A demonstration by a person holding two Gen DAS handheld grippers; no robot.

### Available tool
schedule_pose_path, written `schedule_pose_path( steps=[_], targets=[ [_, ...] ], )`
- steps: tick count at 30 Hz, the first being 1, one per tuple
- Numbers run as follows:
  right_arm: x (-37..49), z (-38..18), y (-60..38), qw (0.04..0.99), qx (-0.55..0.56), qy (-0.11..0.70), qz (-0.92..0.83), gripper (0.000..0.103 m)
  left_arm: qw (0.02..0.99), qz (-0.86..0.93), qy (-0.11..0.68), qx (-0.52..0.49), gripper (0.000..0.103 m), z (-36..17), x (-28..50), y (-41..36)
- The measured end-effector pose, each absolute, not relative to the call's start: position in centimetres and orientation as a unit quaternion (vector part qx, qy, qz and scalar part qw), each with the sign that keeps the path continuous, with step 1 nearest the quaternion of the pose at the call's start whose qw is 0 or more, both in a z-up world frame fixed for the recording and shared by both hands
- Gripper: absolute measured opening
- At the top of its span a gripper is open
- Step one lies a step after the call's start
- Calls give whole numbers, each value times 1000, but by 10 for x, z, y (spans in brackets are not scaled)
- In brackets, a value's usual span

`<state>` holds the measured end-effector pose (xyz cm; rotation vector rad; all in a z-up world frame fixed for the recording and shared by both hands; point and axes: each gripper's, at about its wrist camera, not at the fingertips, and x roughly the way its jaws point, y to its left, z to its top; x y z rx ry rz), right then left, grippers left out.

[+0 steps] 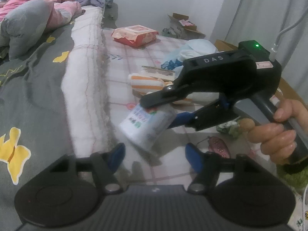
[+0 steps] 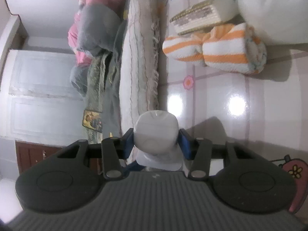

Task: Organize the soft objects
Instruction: 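Lower the right tool onto the white yogurt cup and grasp it, then lift the white yogurt cup with the right tool and carry it toward the box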

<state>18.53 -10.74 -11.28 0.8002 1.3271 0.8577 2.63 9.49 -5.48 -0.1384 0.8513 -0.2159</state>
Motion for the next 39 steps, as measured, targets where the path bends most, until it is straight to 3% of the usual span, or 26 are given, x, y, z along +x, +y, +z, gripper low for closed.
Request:
schedule_pose_path(
  steps=[15,18,20,22,30,31,35,39],
  targets=[
    [186,-100,-155,725,276,555,302,59,905,-108,407,-55,70,-64,37,83],
    [182,-84,-146,744,235,541,314,66,906,-108,408,-44,70,-67,37,77],
    [178,-72,-133,749,197,537,335,79,903,-113,413,-44,70,-69,36,76],
    [175,-66,-116,751,155,538,352,83,899,-114,420,-42,70,-71,34,76],
    [171,-74,-79,760,46,550,342,80,893,-108,435,-49,70,-74,27,85],
    [172,-77,-80,762,47,551,337,67,893,-107,434,-49,70,-73,27,86],
    [183,-88,-100,743,149,561,333,67,895,-108,430,-48,70,-70,26,85],
    [194,-116,-125,655,321,580,363,67,896,-112,427,-43,71,-68,27,83]
  ],
)
